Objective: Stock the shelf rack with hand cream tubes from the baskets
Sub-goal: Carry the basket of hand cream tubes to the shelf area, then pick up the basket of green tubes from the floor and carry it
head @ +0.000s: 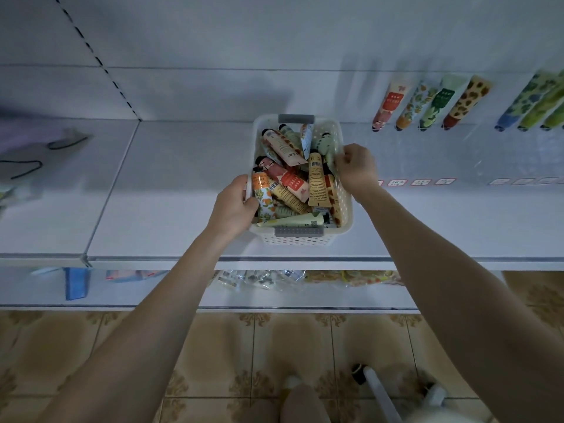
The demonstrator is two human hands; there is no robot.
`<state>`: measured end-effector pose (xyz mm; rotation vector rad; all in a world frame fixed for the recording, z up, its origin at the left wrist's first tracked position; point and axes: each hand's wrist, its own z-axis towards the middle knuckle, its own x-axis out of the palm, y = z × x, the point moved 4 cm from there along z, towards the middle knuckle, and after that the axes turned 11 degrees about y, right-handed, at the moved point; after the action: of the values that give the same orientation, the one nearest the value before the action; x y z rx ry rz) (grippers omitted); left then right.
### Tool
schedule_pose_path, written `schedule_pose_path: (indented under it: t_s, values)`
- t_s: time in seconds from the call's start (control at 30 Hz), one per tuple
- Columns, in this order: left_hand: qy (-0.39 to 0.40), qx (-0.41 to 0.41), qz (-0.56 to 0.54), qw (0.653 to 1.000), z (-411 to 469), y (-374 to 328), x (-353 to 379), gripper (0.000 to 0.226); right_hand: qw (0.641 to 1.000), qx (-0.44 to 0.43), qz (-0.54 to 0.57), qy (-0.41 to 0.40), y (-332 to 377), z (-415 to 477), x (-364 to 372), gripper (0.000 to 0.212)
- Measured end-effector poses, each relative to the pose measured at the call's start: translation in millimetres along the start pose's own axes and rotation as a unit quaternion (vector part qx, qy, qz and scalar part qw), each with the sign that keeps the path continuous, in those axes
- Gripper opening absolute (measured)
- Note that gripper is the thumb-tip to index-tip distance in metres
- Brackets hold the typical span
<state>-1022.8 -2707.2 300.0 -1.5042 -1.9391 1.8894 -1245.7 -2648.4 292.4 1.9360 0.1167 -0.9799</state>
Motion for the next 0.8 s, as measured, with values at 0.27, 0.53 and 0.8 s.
schedule_pose_path:
  t_s: [0.27, 0.53, 0.8]
  values:
    - [-0.005, -0.004, 0.010, 1.000, 9, -2, 1, 0.035, 1.000, 0.013, -0.022, -0.007, 1, 14, -1, 0.033]
    - [-0.004, -0.010, 0.032, 0.999, 10, -4, 2, 0.031, 1.000, 0.017, 0.012, 0.015, 5, 6, -3, 0.029]
    - [-0.033, 0.011, 0.221, 0.975, -38, -31, -11, 0.031, 0.998, 0.055, 0.015, 0.034, 5, -32, -18, 0.045]
